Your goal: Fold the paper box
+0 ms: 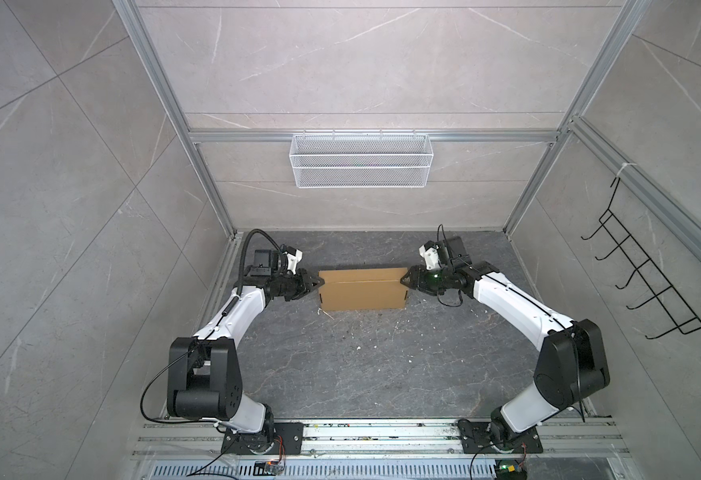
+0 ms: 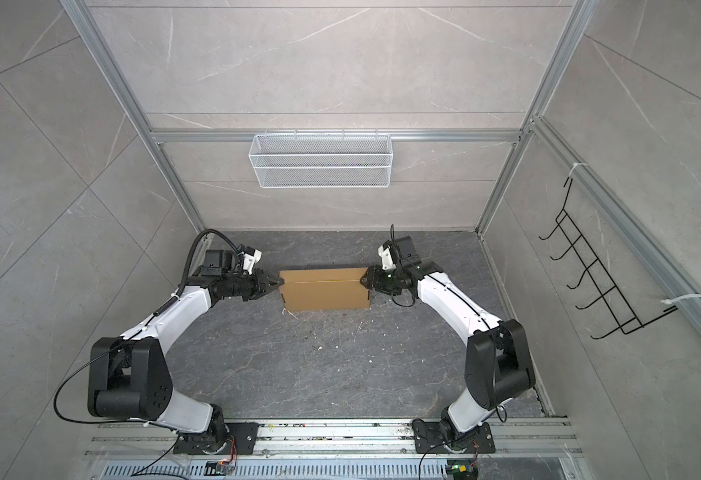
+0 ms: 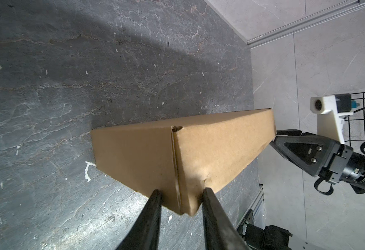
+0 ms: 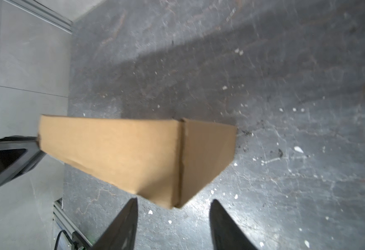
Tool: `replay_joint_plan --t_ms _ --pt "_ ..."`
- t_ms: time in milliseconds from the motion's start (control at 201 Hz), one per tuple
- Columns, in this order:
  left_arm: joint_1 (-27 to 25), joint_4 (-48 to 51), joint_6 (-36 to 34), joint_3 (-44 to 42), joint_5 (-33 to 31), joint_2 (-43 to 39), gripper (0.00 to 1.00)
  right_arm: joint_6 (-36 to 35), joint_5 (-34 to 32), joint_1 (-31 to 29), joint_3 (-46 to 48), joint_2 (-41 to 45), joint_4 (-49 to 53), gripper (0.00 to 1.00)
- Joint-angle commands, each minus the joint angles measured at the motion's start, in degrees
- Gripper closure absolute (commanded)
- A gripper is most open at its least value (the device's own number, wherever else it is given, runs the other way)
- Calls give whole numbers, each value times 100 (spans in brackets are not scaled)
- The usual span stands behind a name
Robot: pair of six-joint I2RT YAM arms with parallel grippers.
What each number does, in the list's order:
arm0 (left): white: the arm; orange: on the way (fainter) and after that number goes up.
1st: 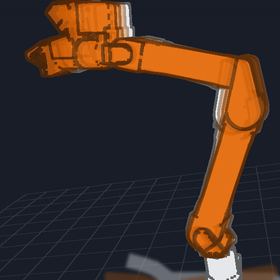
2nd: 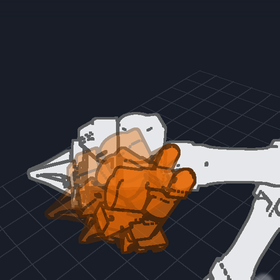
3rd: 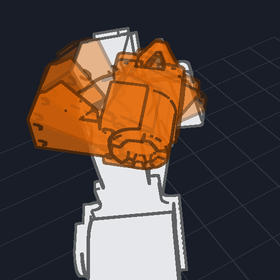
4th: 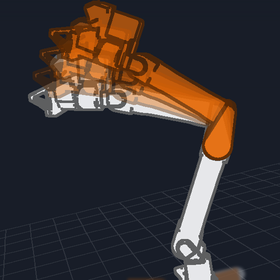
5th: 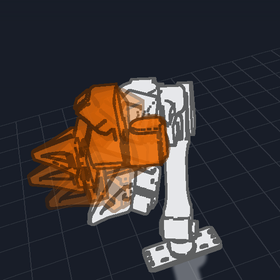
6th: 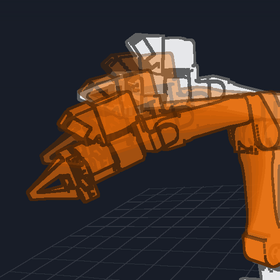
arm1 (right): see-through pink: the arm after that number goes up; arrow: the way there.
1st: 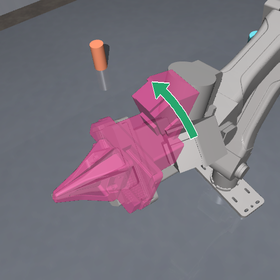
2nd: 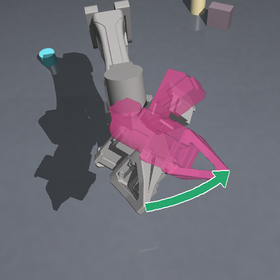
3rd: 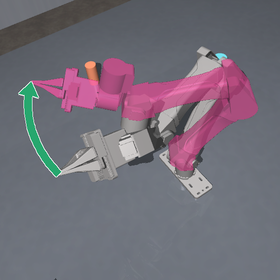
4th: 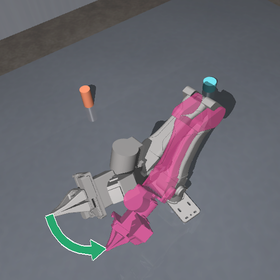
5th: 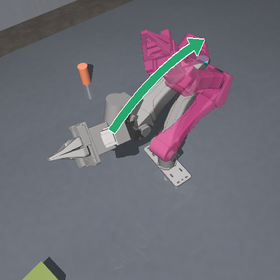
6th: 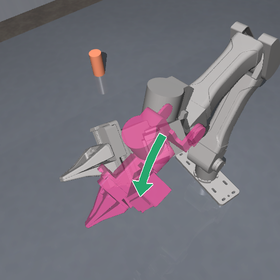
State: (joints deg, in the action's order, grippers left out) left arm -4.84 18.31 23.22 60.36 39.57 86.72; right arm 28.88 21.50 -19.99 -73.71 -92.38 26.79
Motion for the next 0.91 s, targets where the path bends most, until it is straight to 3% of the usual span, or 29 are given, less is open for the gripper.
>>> replay_joint_plan --t_ms 0,378,657,901 --pt "1 314 -160 -125 -248 79 67 -43 100 101 -276 37 94 43" --pt "0 231 -127 -303 -283 48 70 -150 198 103 -133 -360 -185 54" --pt "-6 165 -20 -666 -319 -265 72 -121 220 107 537 -68 -436 61" --pt "-25 294 110 -1146 -441 -1005 71 33 276 83 1374 635 -533 62"
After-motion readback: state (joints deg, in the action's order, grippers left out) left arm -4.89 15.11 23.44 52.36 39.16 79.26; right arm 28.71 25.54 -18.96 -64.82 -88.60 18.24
